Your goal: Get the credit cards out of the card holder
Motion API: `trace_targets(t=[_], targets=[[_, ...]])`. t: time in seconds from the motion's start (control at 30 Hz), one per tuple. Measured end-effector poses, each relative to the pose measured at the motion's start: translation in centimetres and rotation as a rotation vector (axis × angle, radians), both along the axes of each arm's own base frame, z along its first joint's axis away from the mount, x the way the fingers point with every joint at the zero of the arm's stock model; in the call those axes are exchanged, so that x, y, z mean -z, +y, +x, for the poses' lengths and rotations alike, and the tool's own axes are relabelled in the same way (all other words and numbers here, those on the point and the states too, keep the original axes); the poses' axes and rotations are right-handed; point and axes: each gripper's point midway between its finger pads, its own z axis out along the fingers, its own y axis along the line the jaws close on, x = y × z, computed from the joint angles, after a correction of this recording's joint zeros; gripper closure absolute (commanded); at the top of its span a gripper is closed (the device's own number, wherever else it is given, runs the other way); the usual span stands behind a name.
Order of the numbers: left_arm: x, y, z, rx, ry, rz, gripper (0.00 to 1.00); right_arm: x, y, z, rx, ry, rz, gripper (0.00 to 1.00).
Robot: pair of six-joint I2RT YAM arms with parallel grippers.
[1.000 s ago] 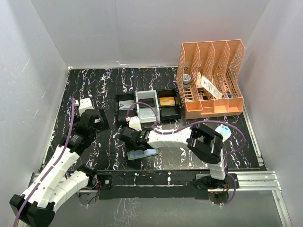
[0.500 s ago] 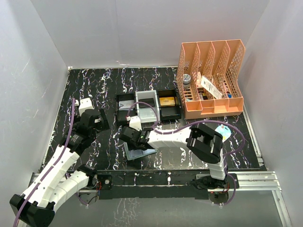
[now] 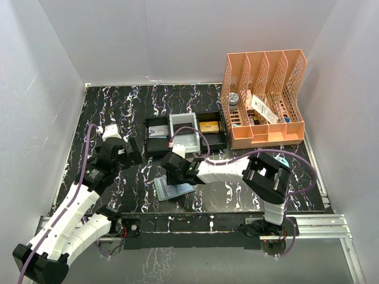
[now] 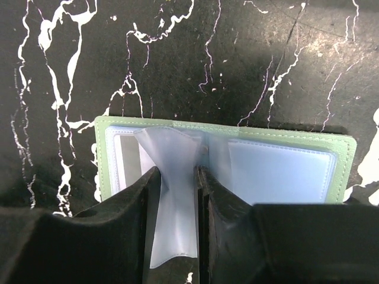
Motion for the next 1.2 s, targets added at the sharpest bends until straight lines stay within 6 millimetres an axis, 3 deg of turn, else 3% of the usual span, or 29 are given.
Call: trace_targets(t=[0.1, 0.33, 0.5, 0.63, 0.83, 1.2], targets=[[1.1, -3.0, -0.6, 0.089, 0.024, -0.15, 0.03, -0.1, 0.0, -0.1, 0.01, 0.042, 0.075, 0.73], [5.6, -10.8, -4.1, 0.321, 0.169, -0.555, 0.11, -0.2, -0.3, 0.2, 0.048, 0.108, 0.219, 0.72], [8.2, -13.3, -6.8, 0.388, 0.281, -0.735, 0.23, -0.3, -0.3, 0.3, 0.058, 0.131, 0.273, 0.72], [9.1, -14.3, -8.0, 0.408, 0.325, -0.825, 0.37, -0.3, -0.1, 0.3, 0.058, 0.137, 0.286, 0.72], [9.5, -14.8, -8.3, 0.404, 0.337, -0.875, 0.49, -0.3, -0.1, 0.2, 0.057, 0.139, 0.296, 0.71], [11.8, -15.3, -8.7, 0.378, 0.412, -0.823, 0.56, -0.4, 0.0, 0.2, 0.055, 0.144, 0.299, 0.71]])
